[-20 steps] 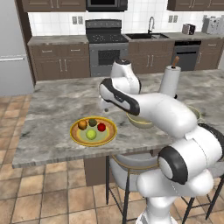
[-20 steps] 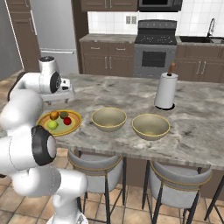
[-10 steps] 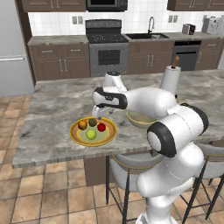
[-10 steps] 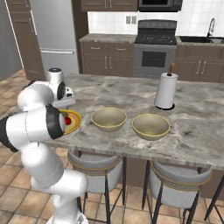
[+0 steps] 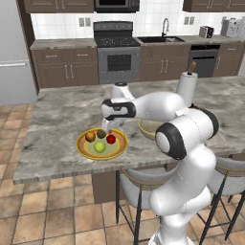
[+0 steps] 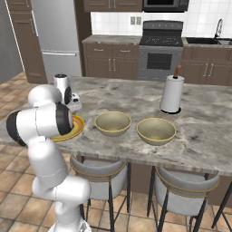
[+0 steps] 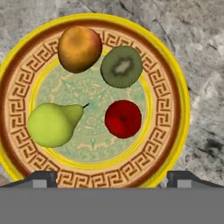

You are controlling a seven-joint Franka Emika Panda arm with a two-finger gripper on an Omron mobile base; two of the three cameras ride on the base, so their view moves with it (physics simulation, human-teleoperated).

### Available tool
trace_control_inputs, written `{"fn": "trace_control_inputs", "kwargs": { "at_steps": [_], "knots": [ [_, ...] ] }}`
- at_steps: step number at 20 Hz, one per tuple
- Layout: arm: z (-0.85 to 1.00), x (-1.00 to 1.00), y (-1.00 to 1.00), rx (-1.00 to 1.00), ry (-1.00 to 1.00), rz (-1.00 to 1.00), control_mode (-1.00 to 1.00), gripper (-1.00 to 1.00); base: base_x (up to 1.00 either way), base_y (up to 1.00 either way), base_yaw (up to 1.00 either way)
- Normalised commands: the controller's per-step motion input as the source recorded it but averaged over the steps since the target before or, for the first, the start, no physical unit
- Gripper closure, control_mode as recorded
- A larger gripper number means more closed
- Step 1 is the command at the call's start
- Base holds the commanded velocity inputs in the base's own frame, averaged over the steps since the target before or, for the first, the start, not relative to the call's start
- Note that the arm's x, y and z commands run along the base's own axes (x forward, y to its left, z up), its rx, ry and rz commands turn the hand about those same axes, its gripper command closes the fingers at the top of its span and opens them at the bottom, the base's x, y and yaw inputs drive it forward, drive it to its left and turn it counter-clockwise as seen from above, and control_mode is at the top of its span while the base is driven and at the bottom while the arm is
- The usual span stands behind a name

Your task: Take the fruits from the plate on the dining counter and place two fruits in each bowl.

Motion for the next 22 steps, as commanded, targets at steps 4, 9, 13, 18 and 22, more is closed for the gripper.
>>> {"fn": "trace_control_inputs", "kwargs": {
  "at_steps": [4, 9, 13, 18, 22],
  "knots": [
    [-0.29, 0.23, 0.00, -0.04, 0.05, 0.00, -1.00, -1.00, 0.00, 0.00, 0.00],
    [-0.27, 0.27, 0.00, -0.02, 0.03, 0.00, -1.00, -1.00, 0.00, 0.00, 0.00],
    [-0.29, 0.26, 0.00, -0.01, 0.01, 0.00, -1.00, -1.00, 0.00, 0.00, 0.00],
    [-0.23, 0.13, 0.05, 0.00, 0.00, 0.00, -1.00, -1.00, 0.00, 0.00, 0.00],
    [-0.19, 0.00, 0.12, 0.00, 0.03, 0.00, -1.00, -1.00, 0.00, 0.00, 0.00]
  ]
}}
